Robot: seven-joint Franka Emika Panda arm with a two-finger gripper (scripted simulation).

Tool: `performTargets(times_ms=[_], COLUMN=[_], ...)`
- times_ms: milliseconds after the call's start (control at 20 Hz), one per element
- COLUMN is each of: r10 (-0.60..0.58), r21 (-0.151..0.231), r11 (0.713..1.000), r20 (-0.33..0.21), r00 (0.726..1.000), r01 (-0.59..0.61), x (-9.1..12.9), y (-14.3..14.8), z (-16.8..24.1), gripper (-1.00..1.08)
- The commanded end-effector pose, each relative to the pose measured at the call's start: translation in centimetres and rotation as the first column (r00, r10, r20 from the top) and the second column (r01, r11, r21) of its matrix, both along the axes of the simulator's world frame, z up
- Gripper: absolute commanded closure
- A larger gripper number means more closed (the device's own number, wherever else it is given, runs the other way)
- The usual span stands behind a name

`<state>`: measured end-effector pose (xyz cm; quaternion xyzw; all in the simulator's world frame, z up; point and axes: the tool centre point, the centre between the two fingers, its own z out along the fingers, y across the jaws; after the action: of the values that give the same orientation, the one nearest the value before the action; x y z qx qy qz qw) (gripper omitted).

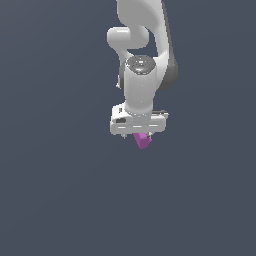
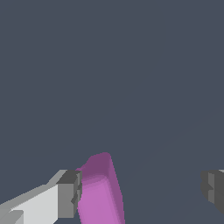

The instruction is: Pick up the object and move it to a goal position.

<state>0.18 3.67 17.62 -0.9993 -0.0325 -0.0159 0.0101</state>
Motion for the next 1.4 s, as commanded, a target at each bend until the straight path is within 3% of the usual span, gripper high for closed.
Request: performTargets(times_ms=[0, 450, 800, 1350], r10=[0.0, -0.053, -0.034, 0.124], r21=[0.0, 0.0, -0.001, -0.012], r11=[1.0, 0.999, 0.999, 0.992], r20=[0.0, -0.026, -0.025, -0.027], r00=[1.0, 0.998, 0.999, 0.992], r01=[0.0, 0.053, 0.034, -0.125], x=[0.0, -0.1, -0.5, -4.6], y=[0.0, -1.6, -1.2, 1.5], z=[0.0, -0.6, -0.7, -2.6], gripper=[-0.92, -0.92, -0.92, -0.92])
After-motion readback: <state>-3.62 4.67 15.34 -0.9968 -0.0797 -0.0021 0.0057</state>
